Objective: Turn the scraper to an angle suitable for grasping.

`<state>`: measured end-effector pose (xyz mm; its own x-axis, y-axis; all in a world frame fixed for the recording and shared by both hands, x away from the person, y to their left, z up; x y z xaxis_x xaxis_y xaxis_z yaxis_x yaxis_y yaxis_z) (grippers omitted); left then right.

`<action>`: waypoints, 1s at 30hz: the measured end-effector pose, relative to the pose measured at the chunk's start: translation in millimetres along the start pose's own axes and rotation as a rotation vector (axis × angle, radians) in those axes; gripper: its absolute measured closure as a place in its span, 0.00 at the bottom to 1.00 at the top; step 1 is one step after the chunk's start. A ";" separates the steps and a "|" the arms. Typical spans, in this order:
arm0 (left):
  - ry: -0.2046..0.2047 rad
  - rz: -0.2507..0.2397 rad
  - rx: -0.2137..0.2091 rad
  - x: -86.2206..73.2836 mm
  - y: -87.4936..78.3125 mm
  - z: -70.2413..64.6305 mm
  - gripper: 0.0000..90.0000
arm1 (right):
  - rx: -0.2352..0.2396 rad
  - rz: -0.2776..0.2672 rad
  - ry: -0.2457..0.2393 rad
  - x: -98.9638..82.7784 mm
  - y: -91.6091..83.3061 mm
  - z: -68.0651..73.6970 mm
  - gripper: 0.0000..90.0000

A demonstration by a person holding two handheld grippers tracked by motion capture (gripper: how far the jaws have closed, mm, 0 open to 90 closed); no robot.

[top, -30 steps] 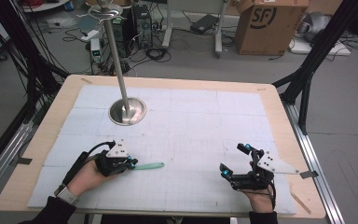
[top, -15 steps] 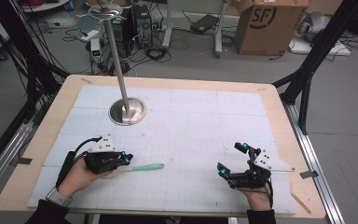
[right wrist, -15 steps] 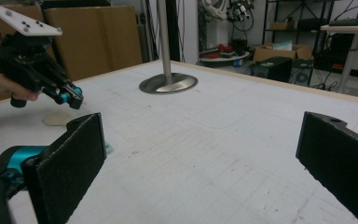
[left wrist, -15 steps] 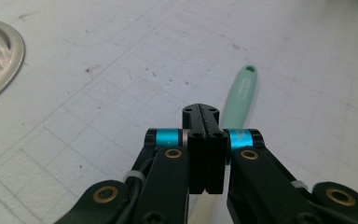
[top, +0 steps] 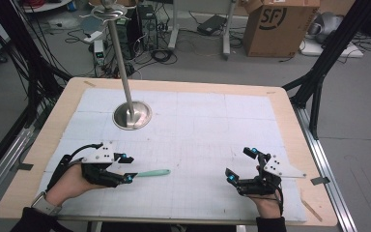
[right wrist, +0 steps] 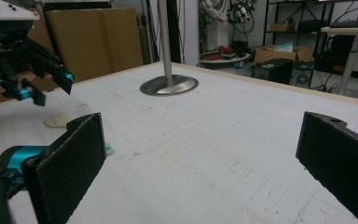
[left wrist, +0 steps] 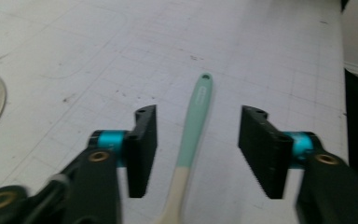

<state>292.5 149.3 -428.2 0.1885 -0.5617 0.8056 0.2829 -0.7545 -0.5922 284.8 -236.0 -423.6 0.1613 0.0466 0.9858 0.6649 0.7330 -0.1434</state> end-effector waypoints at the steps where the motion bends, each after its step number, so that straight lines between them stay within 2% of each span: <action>1: 0.008 0.021 -0.009 1.0 -0.2 -0.9 0.42 | -0.002 0.001 -0.001 0.0 0.3 -0.3 0.01; 3: -0.002 0.057 -0.019 2.9 0.2 -1.4 0.25 | 0.001 0.001 -0.002 0.0 1.6 -0.1 0.01; 4: 0.003 0.093 -0.027 3.2 0.2 -1.6 0.23 | 0.002 0.003 -0.003 0.0 2.1 0.1 0.01; 6: 0.044 0.143 -0.028 2.6 -0.1 -1.6 0.24 | 0.003 0.000 -0.004 0.6 3.5 0.6 0.01; 10: 0.079 0.236 -0.045 0.6 -1.4 -0.9 0.22 | 0.011 0.001 -0.009 1.5 4.4 1.7 0.01; 13: 0.095 0.286 -0.069 -1.1 -2.0 1.4 0.22 | 0.014 0.001 -0.003 1.4 4.0 2.1 0.01; 15: 0.091 0.316 -0.084 -4.3 -0.2 4.7 0.22 | 0.013 -0.002 -0.003 1.8 3.2 1.9 0.01; 18: 0.092 0.343 -0.110 -9.8 3.8 11.7 0.24 | 0.018 -0.007 -0.002 2.5 2.8 1.8 0.01; 21: 0.088 0.357 -0.110 -12.1 7.2 17.3 0.24 | 0.019 -0.008 -0.008 3.7 3.0 1.3 0.01; 25: 0.076 0.365 -0.137 -13.6 9.7 19.2 0.27 | 0.028 -0.015 -0.007 5.3 4.4 0.6 0.01; 26: 0.092 0.379 -0.138 -14.1 9.7 20.1 0.27 | 0.028 -0.015 -0.007 5.3 4.4 0.6 0.01; 27: 0.099 0.387 -0.121 -14.1 10.2 21.2 0.28 | 0.033 -0.015 -0.005 5.7 4.7 0.5 0.01; 29: 0.095 0.404 -0.097 -12.3 11.5 22.7 0.28 | 0.046 -0.022 -0.003 7.1 5.0 1.6 0.01; 30: 0.108 0.406 -0.101 -11.3 12.3 22.0 0.29 | 0.057 -0.022 -0.001 8.1 5.0 2.7 0.01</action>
<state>314.6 153.8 -444.3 0.1651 -0.8482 0.5033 0.1118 -0.4909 -0.8640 287.5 -230.2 -416.1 0.1465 0.0302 0.9887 0.6257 0.7713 -0.1163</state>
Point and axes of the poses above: each handheld gripper's, and its own axes: y roughly forward along the jaws, x roughly out of its top, z roughly to its left, the point moved 6 cm from there along y, roughly forward along the jaws, and after that the axes turned 1 degree about z, right-handed, at the moved point
